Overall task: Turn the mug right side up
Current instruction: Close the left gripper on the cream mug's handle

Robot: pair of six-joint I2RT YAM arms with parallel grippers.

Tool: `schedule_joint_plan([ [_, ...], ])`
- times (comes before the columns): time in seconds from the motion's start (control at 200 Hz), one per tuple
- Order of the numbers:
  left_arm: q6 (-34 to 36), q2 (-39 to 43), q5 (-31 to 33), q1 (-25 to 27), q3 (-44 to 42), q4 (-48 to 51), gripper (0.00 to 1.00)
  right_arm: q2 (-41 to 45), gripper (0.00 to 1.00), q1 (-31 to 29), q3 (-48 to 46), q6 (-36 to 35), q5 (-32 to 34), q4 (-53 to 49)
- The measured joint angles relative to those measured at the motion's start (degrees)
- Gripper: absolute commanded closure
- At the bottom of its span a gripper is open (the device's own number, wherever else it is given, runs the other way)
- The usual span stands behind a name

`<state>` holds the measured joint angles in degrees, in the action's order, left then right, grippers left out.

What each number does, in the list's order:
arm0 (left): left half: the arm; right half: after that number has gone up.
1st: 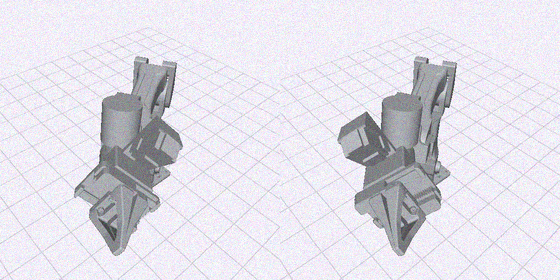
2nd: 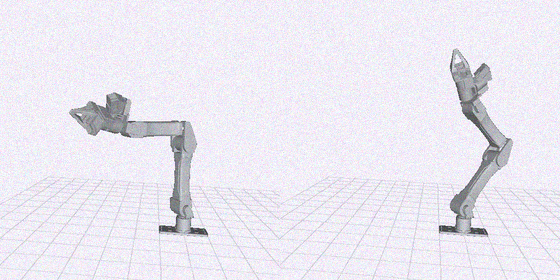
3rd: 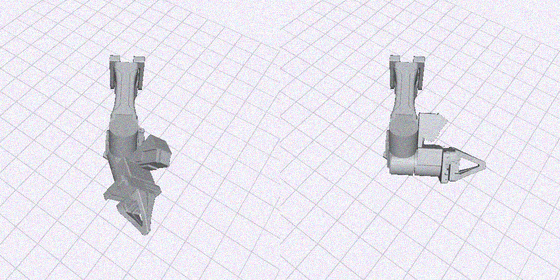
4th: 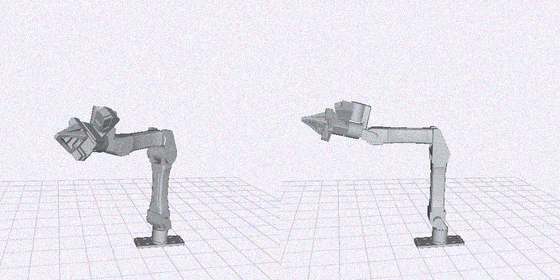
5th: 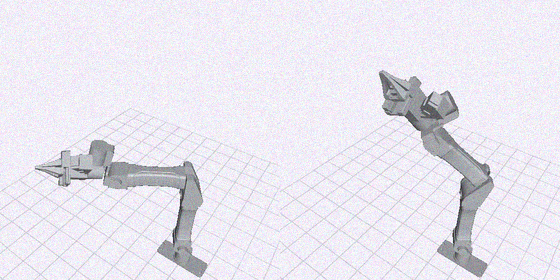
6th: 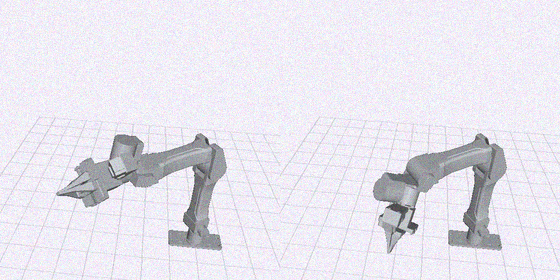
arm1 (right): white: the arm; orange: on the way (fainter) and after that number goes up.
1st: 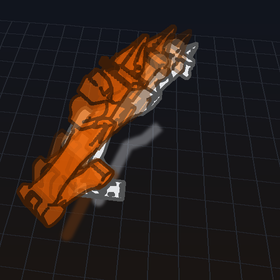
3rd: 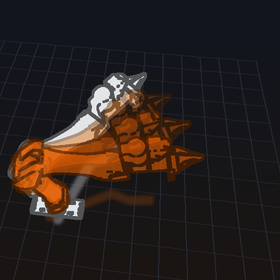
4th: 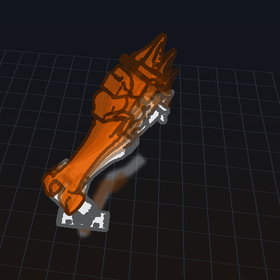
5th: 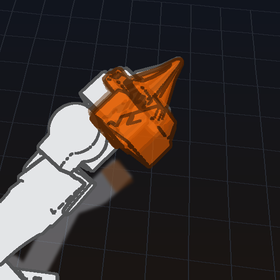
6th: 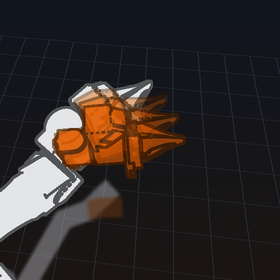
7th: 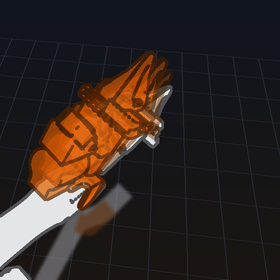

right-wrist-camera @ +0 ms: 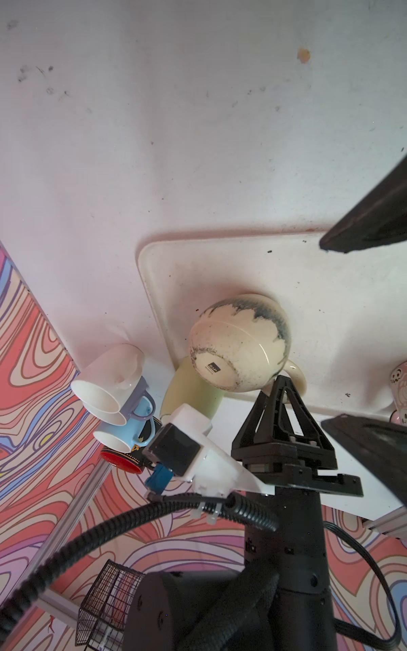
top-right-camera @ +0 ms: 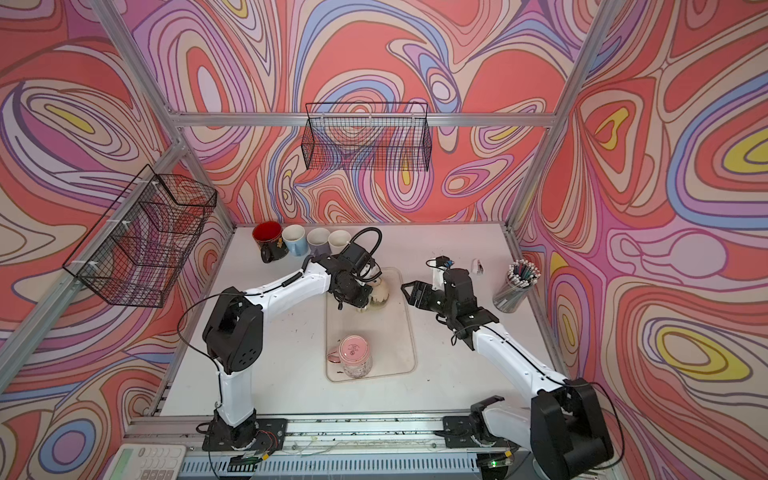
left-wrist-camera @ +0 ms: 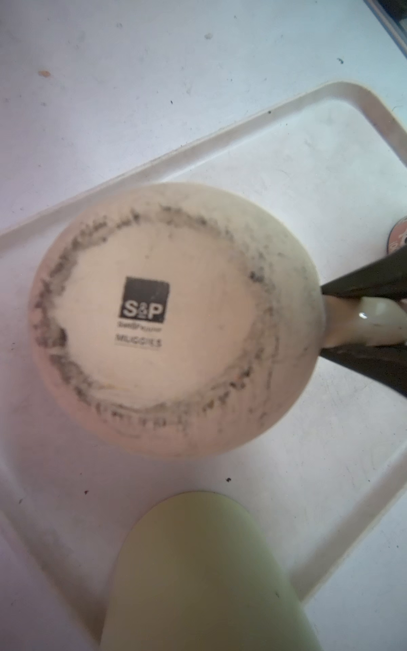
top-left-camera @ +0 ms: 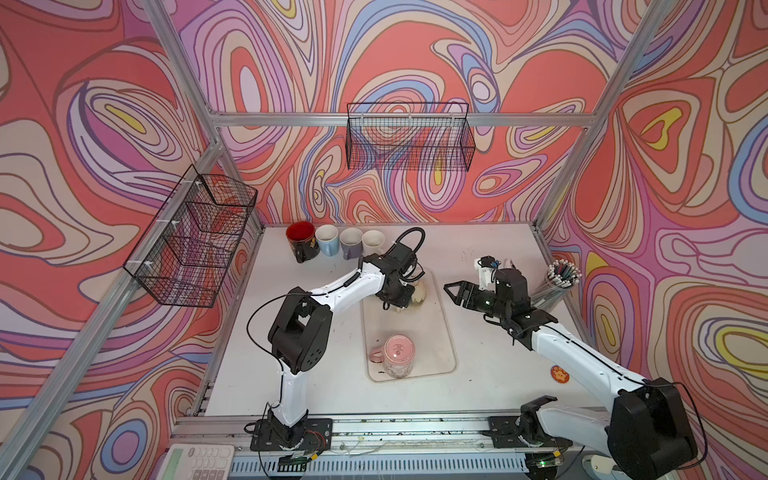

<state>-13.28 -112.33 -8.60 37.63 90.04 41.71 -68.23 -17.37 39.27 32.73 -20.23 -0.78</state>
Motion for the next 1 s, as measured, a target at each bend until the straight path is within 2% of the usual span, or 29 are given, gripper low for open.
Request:
schedule_joint_plan([
  [0.215, -0.24, 1.2, 0.11, -0.11, -2.62, -2.58, 1.0, -0.15, 0.24, 0.04, 0.0, 0.02, -1.05, 0.0],
  [0.466, 1.14, 1.42, 5.44, 1.44, -5.2, -4.5, 1.0, -0.74, 0.24, 0.04, 0.0, 0.0, -1.68, 0.13],
  [0.636, 1.44, 1.31, 7.85, 1.7, -6.27, -5.14, 0.86, -1.11, 0.24, 0.04, 0.0, -0.02, -1.7, 0.13],
  [0.997, 2.12, 1.11, 10.67, 1.77, -6.27, -5.18, 0.7, -1.11, 0.24, 0.04, 0.0, -0.04, -1.68, 0.17],
])
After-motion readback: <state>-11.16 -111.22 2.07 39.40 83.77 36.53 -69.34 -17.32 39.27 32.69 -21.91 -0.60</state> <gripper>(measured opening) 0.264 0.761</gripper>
